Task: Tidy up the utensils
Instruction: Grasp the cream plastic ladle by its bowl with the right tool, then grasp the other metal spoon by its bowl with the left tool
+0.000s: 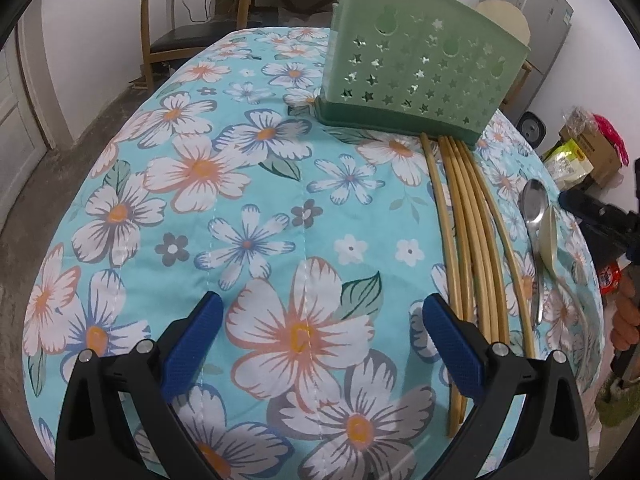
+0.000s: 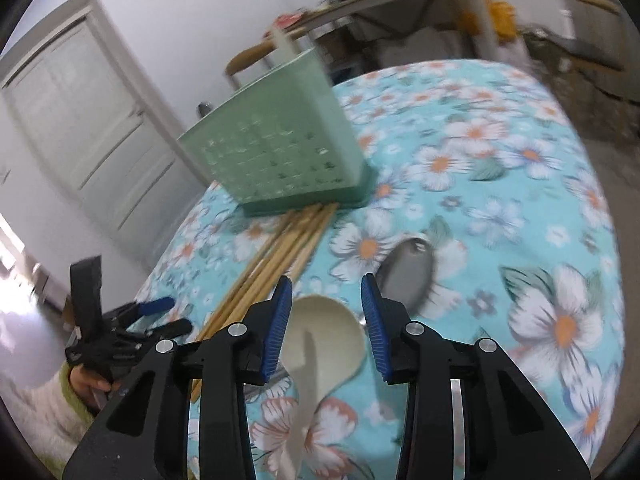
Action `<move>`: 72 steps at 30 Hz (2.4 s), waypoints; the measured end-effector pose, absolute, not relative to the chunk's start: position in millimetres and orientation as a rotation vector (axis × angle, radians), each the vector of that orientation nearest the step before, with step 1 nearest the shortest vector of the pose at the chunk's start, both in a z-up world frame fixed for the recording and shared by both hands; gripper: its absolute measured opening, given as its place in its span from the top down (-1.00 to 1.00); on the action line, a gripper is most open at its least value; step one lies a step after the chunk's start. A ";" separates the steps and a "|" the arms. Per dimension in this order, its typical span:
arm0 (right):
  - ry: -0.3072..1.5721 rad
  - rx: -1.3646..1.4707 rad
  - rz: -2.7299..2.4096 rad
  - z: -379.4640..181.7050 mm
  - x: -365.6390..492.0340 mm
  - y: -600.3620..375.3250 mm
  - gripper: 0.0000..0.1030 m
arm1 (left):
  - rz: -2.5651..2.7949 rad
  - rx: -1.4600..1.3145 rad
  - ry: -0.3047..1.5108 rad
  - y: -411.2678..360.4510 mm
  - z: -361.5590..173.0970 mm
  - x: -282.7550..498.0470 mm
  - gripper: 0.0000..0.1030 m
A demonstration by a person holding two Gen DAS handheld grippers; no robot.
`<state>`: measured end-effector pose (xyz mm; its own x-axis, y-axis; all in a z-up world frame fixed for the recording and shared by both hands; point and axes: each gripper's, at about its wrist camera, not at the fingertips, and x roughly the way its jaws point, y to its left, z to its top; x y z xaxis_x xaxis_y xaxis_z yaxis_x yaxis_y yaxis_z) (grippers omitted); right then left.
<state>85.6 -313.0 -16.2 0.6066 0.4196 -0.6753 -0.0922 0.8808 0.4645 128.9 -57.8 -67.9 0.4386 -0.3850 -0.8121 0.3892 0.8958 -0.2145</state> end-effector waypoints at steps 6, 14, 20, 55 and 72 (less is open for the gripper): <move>0.939 0.417 0.401 -30.2 88.5 -312.8 0.43 | -0.518 -0.032 0.946 -50.0 -45.9 130.6 -0.89; 0.937 0.407 0.436 -29.6 78.7 -309.7 0.69 | -0.653 0.016 0.785 -80.3 9.9 131.7 -0.81; 0.919 0.409 0.451 -27.8 86.4 -308.7 0.41 | -0.733 -0.026 0.804 -101.6 13.9 131.8 -0.54; 0.831 0.467 0.258 -31.0 16.7 -382.7 0.88 | -1.095 0.342 0.921 -259.0 -9.2 141.5 0.08; 0.838 0.532 0.265 -54.0 12.6 -396.8 0.88 | -1.172 0.491 0.995 -315.6 -42.2 155.6 0.13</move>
<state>12.6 -396.8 -54.0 0.6465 0.4244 -0.6340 -0.0166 0.8387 0.5444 155.6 -315.6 -42.2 0.0533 -0.5297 -0.8465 0.9211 0.3536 -0.1632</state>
